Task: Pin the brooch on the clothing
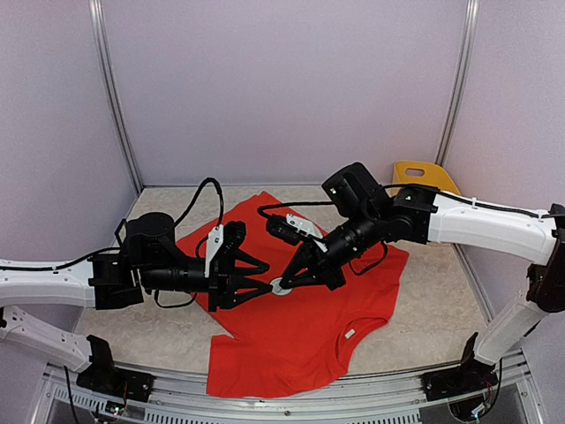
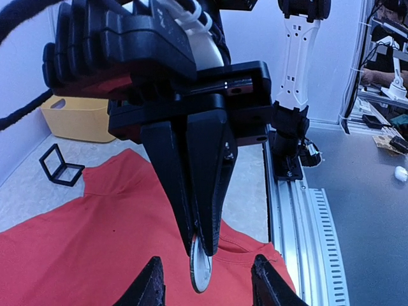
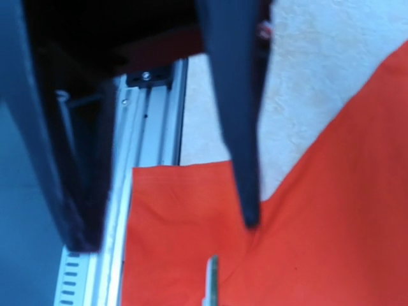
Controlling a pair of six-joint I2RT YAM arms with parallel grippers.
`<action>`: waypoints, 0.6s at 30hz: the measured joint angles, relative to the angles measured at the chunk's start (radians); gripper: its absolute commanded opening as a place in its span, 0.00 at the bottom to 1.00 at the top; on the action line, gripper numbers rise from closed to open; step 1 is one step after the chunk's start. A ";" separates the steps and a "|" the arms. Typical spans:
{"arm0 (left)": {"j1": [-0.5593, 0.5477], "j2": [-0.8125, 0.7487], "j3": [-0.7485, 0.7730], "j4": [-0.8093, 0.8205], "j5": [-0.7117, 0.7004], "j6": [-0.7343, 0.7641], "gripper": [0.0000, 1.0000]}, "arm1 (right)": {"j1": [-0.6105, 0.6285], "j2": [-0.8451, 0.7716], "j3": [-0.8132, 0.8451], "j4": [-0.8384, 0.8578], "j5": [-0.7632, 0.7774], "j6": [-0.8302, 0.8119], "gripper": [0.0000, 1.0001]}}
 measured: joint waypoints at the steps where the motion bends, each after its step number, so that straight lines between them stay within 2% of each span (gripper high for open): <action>1: 0.000 0.007 0.010 -0.013 0.009 0.004 0.39 | 0.004 0.000 0.000 0.001 0.000 -0.003 0.00; 7: 0.000 0.060 0.048 -0.076 0.046 0.018 0.23 | 0.019 -0.015 0.000 0.023 0.000 -0.008 0.00; 12: 0.000 0.087 0.066 -0.089 0.067 0.019 0.03 | 0.025 -0.030 0.000 0.032 -0.002 -0.014 0.00; 18: 0.004 0.089 0.072 -0.087 0.080 0.014 0.01 | 0.029 -0.039 -0.002 0.029 -0.006 -0.035 0.00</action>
